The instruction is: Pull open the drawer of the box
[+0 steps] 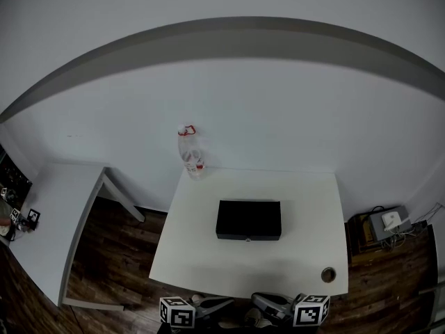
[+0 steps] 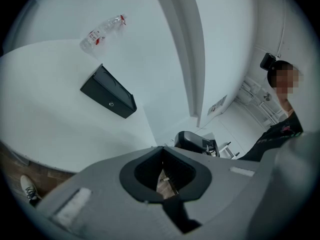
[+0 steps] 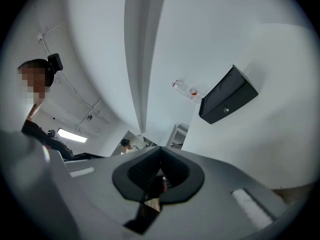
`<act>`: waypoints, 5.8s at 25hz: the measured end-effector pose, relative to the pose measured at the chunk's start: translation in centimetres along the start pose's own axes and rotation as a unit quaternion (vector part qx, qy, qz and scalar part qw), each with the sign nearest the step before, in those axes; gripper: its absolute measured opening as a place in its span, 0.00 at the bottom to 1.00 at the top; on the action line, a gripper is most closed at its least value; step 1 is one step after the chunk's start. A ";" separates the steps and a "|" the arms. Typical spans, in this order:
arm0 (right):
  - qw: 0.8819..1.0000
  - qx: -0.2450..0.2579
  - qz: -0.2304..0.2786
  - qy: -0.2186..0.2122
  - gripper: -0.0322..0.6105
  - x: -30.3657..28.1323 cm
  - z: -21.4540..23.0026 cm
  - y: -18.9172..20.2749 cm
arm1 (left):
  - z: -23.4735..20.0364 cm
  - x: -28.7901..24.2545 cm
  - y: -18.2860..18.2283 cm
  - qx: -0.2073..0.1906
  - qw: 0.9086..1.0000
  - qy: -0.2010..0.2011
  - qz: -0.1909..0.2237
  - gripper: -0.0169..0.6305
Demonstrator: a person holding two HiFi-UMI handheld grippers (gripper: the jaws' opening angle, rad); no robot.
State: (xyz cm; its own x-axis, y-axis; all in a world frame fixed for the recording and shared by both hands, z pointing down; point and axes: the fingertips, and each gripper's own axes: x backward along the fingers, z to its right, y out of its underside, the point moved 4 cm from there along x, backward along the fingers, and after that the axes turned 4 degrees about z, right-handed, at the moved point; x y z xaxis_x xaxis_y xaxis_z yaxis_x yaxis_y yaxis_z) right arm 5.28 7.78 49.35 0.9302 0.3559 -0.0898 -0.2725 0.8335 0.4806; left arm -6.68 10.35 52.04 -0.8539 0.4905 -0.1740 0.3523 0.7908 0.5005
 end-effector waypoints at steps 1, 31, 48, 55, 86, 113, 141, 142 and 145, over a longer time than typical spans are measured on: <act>1.000 -0.002 0.002 0.006 0.06 -0.1 0.3 -0.1 | -0.2 0.1 -0.2 -0.003 1.000 -0.002 0.000 0.03; 0.968 -0.013 0.006 0.250 0.21 -8.7 16.0 -5.4 | -16.8 -9.9 -20.6 -0.418 0.848 -0.233 -0.228 0.03; 0.948 -0.045 -0.006 0.314 0.24 -11.9 20.7 -7.3 | -18.9 -10.6 -19.9 -0.427 0.836 -0.238 -0.250 0.03; 0.946 -0.071 0.010 0.315 0.23 -12.3 21.4 -7.6 | -18.9 -10.7 -20.0 -0.422 0.839 -0.230 -0.257 0.03; 0.949 -0.068 0.009 0.307 0.16 -12.0 20.5 -6.4 | -18.7 -10.6 -20.2 -0.399 0.851 -0.218 -0.262 0.03; 0.950 -0.073 0.015 0.302 0.16 -10.0 18.4 -2.5 | -18.6 -10.7 -20.3 -0.394 0.851 -0.228 -0.262 0.03; 0.950 -0.080 0.007 0.303 0.16 -8.1 16.7 2.0 | -18.5 -10.8 -20.3 -0.391 0.852 -0.235 -0.256 0.03; 0.950 -0.081 0.008 0.302 0.16 -8.1 16.6 1.9 | -18.5 -10.8 -20.4 -0.391 0.852 -0.234 -0.256 0.03; 0.950 -0.084 0.013 0.301 0.16 -7.9 16.6 1.9 | -18.6 -10.7 -20.4 -0.390 0.852 -0.234 -0.257 0.03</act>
State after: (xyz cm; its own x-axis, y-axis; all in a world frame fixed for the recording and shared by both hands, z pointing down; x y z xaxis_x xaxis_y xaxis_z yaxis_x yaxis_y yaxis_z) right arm 1.45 -0.44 65.43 0.6275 0.5121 -0.5866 -0.3750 0.8589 0.3487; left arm -11.79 -17.85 59.43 -0.5075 0.3898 -0.7684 -0.5407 0.5503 0.6363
